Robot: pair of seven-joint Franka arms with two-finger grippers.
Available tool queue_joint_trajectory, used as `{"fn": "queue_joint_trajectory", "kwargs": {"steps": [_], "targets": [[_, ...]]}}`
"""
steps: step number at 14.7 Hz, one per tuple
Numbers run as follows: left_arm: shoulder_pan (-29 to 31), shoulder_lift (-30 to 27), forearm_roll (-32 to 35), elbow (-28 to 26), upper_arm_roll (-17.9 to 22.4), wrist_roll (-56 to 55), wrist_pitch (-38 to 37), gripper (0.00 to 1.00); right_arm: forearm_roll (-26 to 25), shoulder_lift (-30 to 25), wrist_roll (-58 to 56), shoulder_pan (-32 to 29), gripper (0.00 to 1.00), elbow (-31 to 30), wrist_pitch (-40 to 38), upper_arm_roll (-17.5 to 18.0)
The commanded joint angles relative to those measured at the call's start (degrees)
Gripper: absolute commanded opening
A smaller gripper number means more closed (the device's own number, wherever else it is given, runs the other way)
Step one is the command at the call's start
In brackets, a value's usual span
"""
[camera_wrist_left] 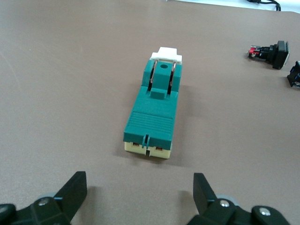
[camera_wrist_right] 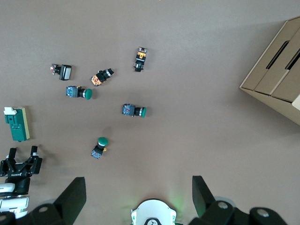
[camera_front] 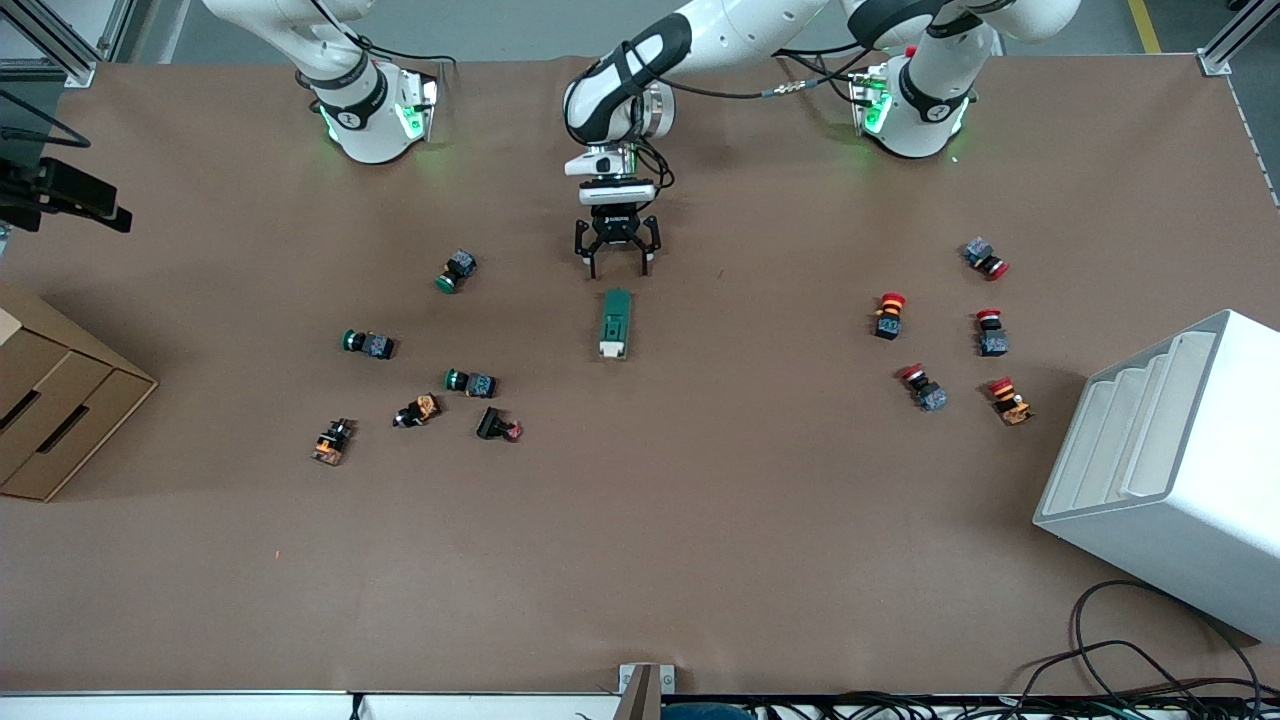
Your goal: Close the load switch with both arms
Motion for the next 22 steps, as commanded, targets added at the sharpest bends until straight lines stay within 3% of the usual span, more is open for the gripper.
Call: {"fn": "queue_joint_trajectory", "kwargs": {"steps": [1,4,9,13,17,20,22], "targets": [[-0.5,-0.1,-1.0,0.9,0.0,1.6,-0.8,1.0,-1.2,-4.8,0.6,-0.1,1.0,-6.8,3.7,0.2],[-0.3,-1.7,-5.4,1.5,-0.1,7.6,-0.7,1.0,-1.2,-8.7,0.5,-0.1,1.0,-12.6,7.5,0.5],[0.1,-2.3,-8.4,3.1,-0.3,12.4,-0.8,1.0,-1.3,-8.6,0.4,-2.3,1.0,-12.6,8.1,2.8],[0.8,-6.1,-13.9,3.2,-0.3,17.4,-0.7,1.0,-1.3,-8.5,0.4,-3.4,1.0,-12.6,8.1,3.7],[3.2,-12.2,-24.7,5.0,-0.5,28.7,-0.1,1.0,-1.3,-8.4,0.4,-3.4,1.0,-12.6,8.1,3.8],[5.3,-17.9,-39.2,9.1,0.0,43.7,-0.7,1.0,-1.3,-8.3,0.4,-3.0,1.0,-12.6,8.1,3.7],[8.7,-21.0,-44.0,9.9,0.0,52.5,-0.7,1.0,-1.3,-8.3,0.3,-3.1,1.0,-12.5,8.4,3.7]]}}
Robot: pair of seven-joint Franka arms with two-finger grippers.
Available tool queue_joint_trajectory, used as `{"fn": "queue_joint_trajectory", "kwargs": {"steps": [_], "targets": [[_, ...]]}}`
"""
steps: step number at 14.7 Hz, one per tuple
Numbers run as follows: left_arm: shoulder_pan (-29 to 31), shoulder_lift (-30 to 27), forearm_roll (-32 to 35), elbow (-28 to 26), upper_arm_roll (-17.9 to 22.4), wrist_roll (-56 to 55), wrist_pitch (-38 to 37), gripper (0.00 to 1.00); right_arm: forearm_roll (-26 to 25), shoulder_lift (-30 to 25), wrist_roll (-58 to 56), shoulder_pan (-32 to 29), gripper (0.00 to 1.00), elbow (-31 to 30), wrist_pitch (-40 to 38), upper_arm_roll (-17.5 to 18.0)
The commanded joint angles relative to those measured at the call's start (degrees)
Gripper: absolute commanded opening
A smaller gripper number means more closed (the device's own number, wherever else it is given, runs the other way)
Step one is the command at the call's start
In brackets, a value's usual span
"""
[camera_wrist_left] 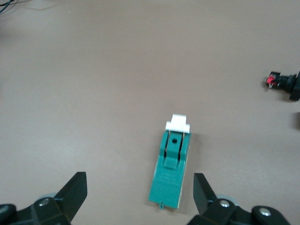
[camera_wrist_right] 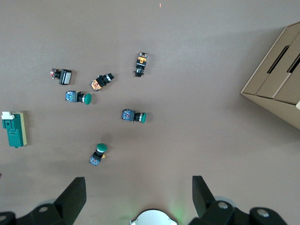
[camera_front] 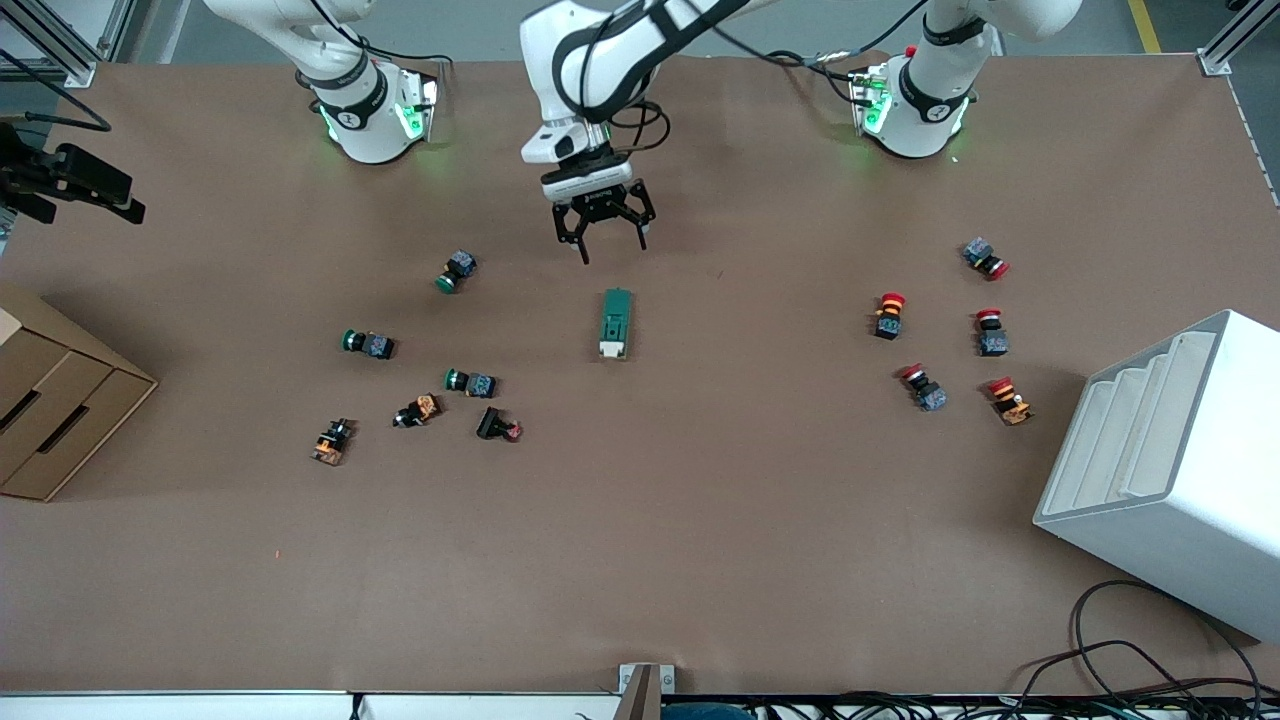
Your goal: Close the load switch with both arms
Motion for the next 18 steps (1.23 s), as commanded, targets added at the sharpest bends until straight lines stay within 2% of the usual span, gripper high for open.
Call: {"fn": "queue_joint_trajectory", "kwargs": {"steps": [1,3,5,9,14,18], "targets": [[4.4,-4.9,-6.5,0.6,-0.1,10.0,-0.3,1.0,-0.9,-1.5,0.1,-1.1,1.0,-1.7,1.6,1.2],[7.6,-6.3,-10.6,3.4,-0.2,14.2,-0.3,1.0,-1.0,-1.5,-0.2,-1.2,1.0,-1.6,2.3,1.1],[11.5,-6.7,-16.5,8.6,-0.2,21.5,-0.6,1.0,-2.6,-1.5,-0.3,-0.9,1.0,-1.3,2.4,1.2],[18.5,-7.2,-24.2,17.4,-0.5,37.5,-9.7,1.0,-2.7,-1.5,-2.4,-1.1,1.0,-1.3,2.1,1.1],[33.6,-14.6,-37.8,17.9,-0.5,49.9,-12.1,1.0,-2.0,-1.6,-1.5,-0.9,1.0,-1.0,0.9,1.2],[45.0,-17.3,-43.9,18.0,-0.5,64.2,-14.5,1.0,-1.4,-1.6,-1.5,-0.9,1.0,-0.6,0.3,1.2]]}}
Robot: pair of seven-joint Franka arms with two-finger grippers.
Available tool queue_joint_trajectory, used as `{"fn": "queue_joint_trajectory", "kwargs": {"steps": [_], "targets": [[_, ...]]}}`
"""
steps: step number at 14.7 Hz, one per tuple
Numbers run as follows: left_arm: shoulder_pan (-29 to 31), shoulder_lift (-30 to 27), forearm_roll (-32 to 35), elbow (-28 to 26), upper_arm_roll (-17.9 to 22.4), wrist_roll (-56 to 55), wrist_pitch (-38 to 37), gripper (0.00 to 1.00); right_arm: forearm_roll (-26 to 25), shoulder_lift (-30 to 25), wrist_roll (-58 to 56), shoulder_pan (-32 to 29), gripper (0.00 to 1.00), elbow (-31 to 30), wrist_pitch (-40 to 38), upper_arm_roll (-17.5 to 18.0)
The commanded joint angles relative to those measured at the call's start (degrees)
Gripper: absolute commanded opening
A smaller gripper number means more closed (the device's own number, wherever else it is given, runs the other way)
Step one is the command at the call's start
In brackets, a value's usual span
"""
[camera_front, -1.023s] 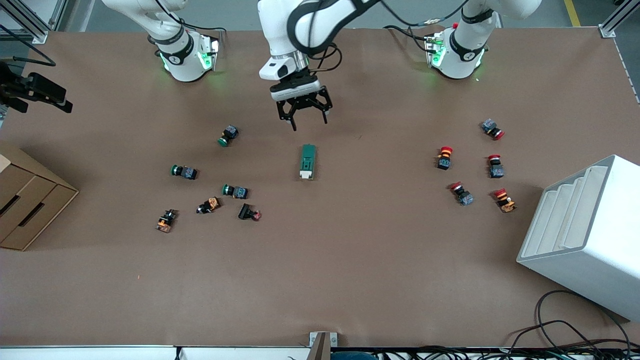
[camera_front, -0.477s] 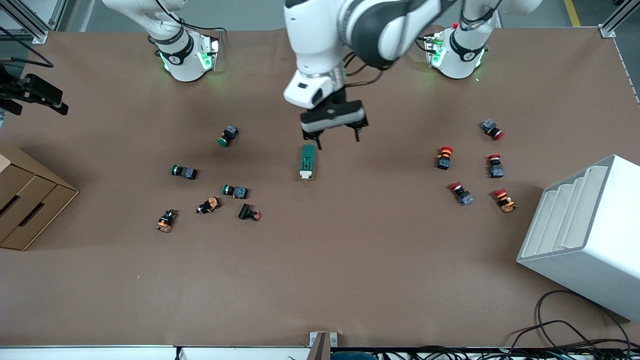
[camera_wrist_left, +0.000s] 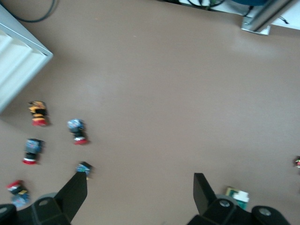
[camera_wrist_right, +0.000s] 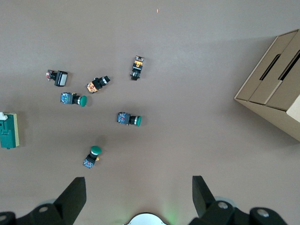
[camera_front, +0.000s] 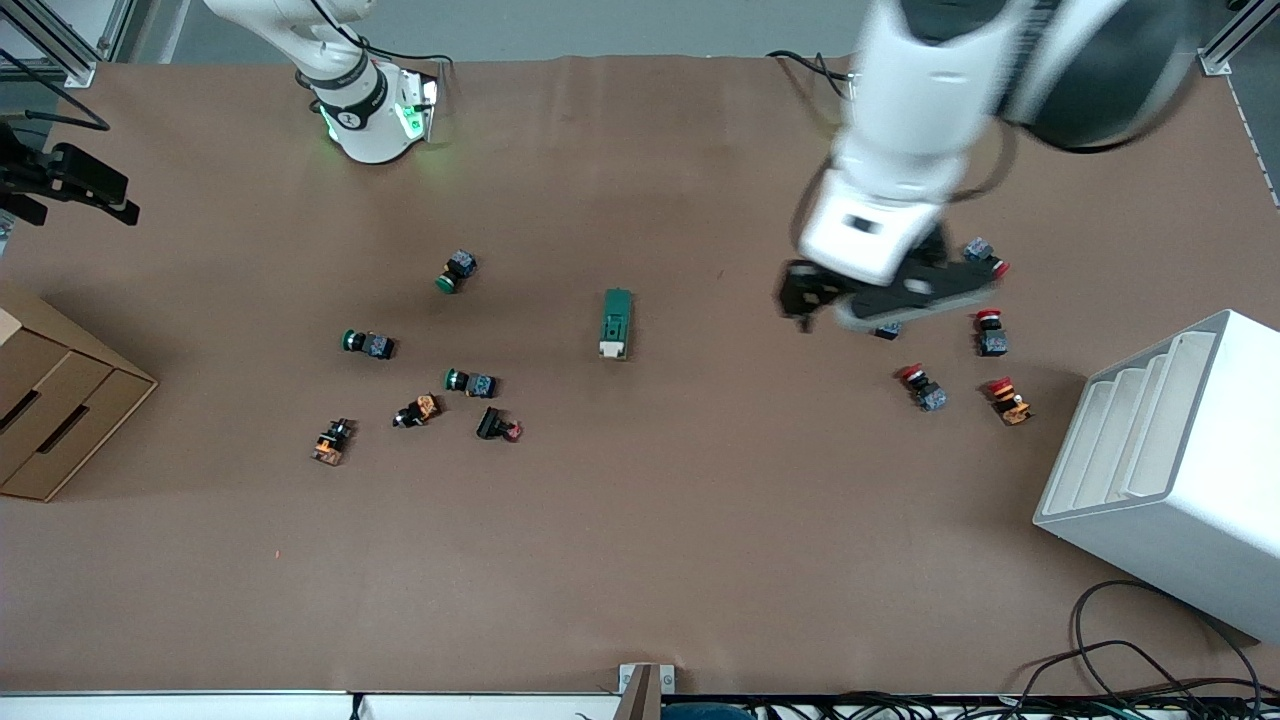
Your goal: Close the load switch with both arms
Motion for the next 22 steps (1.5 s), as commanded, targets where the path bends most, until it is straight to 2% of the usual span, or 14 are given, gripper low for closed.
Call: {"fn": "queue_joint_trajectory", "kwargs": {"steps": [1,6,9,11,13,14,15,17,22], "targets": [[6.7,-2.4,-4.4,-0.8,-0.6,8.1,-1.6,1.0,0.1,-1.2,-0.3,-0.9,1.0,-0.4,-0.3,0.7],[14.5,-3.4,-5.1,-0.7,-0.6,22.4,-7.9,1.0,1.2,-1.2,-0.2,-1.0,1.0,-0.4,-0.4,0.6],[15.4,-6.8,-7.8,-1.1,1.3,25.6,-9.5,1.0,1.4,-1.2,-0.1,-1.0,1.0,-0.4,-0.9,0.6],[11.3,-9.5,-12.3,-1.9,9.9,29.6,-11.6,1.0,1.3,-1.2,0.2,-1.0,1.0,-0.4,-0.9,0.6],[3.4,-12.3,-14.9,-4.2,21.9,34.6,-13.9,1.0,1.3,-1.3,0.3,-1.0,1.0,-0.4,-0.9,0.6],[1.0,-13.8,-16.7,-6.0,26.0,35.9,-14.3,1.0,1.3,-1.3,0.8,-1.0,1.0,-0.4,-1.0,0.7],[0.5,-15.3,-17.6,-8.0,27.5,36.1,-14.3,1.0,1.4,-1.3,1.7,-1.0,1.0,-0.4,-1.2,0.7],[0.6,-19.3,-17.7,-12.9,27.6,36.4,-14.1,1.0,1.4,-1.3,1.7,-1.0,1.0,-0.4,-1.2,0.7],[0.9,-24.5,-17.2,-18.6,23.6,34.2,-12.0,1.0,2.3,-1.2,1.4,-1.0,1.0,-0.4,-1.1,0.5]]}}
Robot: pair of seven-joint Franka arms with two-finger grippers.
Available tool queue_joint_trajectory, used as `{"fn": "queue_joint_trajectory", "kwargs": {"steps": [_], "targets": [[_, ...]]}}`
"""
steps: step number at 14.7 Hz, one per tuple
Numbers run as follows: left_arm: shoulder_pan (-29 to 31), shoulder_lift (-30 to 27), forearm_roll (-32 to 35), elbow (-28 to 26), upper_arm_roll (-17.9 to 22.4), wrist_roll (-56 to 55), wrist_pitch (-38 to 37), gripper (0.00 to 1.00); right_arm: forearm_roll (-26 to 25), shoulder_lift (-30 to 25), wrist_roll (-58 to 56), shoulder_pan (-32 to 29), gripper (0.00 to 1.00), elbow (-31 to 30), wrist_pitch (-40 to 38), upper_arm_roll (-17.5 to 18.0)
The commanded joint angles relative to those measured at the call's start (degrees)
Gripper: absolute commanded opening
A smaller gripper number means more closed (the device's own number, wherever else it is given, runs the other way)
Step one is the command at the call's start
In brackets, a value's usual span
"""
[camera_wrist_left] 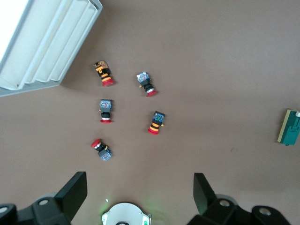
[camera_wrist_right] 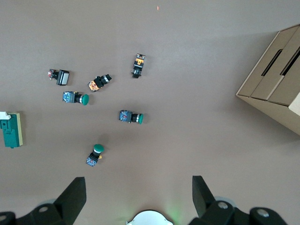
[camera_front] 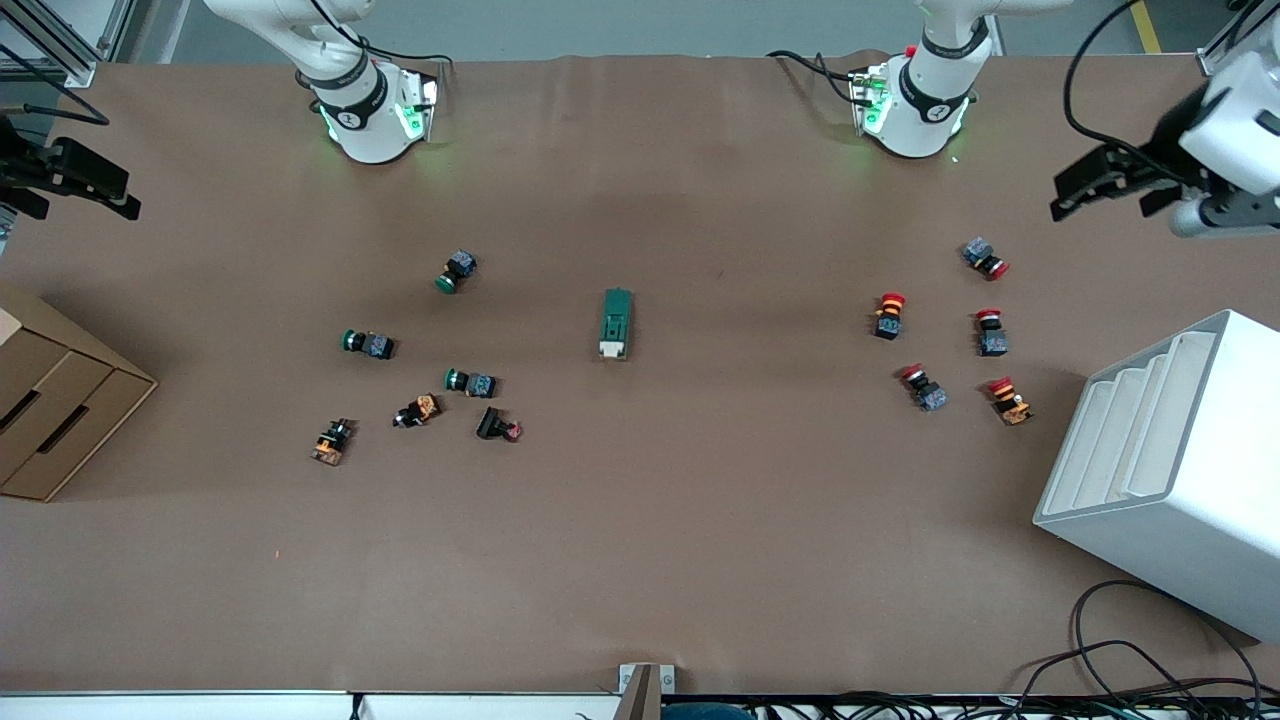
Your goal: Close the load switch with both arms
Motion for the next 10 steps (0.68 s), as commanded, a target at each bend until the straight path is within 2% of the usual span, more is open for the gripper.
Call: {"fn": "queue_joint_trajectory", "kwargs": {"steps": [1,5,7,10], "targets": [[-0.2,-4.1,0.2,-5.0,-0.9,0.7,2.7,1.0,2.7,-1.1,0.1,-1.2,1.0,-0.6,-0.3,0.3],[0.4,-3.7,0.6,-4.8,-0.6,2.3,2.3,1.0,2.0,-1.1,-0.3,-1.0,1.0,-0.6,-0.3,0.6],[0.3,-3.7,5.6,-4.6,-0.8,2.3,2.3,1.0,1.0,-1.1,-1.0,-0.9,1.0,-0.6,-0.3,0.7],[0.1,-3.1,6.6,-4.1,-1.0,1.7,2.3,1.0,-0.2,-1.1,-2.5,-0.8,1.0,-0.6,-0.3,0.7]]}}
